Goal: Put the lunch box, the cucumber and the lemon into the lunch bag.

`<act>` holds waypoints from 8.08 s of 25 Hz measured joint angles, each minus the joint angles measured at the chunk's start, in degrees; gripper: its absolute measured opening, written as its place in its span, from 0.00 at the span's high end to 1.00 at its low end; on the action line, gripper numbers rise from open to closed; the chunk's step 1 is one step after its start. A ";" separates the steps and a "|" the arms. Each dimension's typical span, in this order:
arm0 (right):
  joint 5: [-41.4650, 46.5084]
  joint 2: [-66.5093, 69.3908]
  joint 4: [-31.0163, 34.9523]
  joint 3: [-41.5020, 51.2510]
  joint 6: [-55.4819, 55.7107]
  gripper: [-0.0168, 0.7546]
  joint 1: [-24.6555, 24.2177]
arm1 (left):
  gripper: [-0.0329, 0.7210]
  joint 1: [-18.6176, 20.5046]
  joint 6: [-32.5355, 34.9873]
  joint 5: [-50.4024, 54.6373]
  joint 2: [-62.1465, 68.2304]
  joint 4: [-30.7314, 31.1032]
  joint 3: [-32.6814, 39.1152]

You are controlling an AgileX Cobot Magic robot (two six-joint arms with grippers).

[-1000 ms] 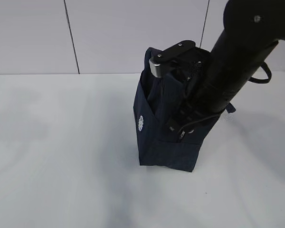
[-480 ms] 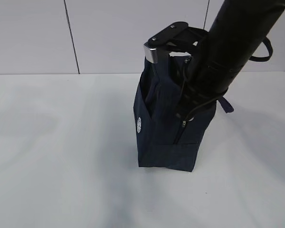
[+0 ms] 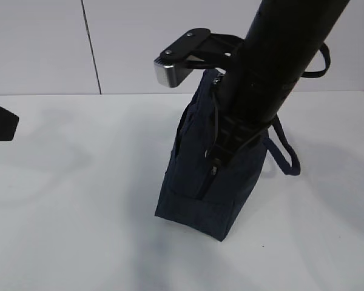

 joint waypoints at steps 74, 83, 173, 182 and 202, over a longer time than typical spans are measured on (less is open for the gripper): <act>3.13 6.67 -0.39 -16.25 -4.75 0.97 1.91 | 0.63 10.31 63.70 4.55 28.52 -41.12 0.00; 3.13 6.58 2.48 -16.30 -5.68 0.97 1.91 | 0.63 10.31 69.36 0.31 29.03 -44.94 0.00; 1.52 6.58 -3.49 -20.51 -2.28 0.97 0.65 | 0.96 9.56 85.50 3.46 42.49 -59.89 0.00; -1.05 7.97 -2.18 -20.84 -2.29 0.97 -3.26 | 0.96 9.56 85.50 3.93 42.49 -59.54 0.00; -9.27 15.35 6.68 -21.11 -8.16 0.97 -13.66 | 0.96 9.56 83.99 6.12 42.49 -53.75 0.00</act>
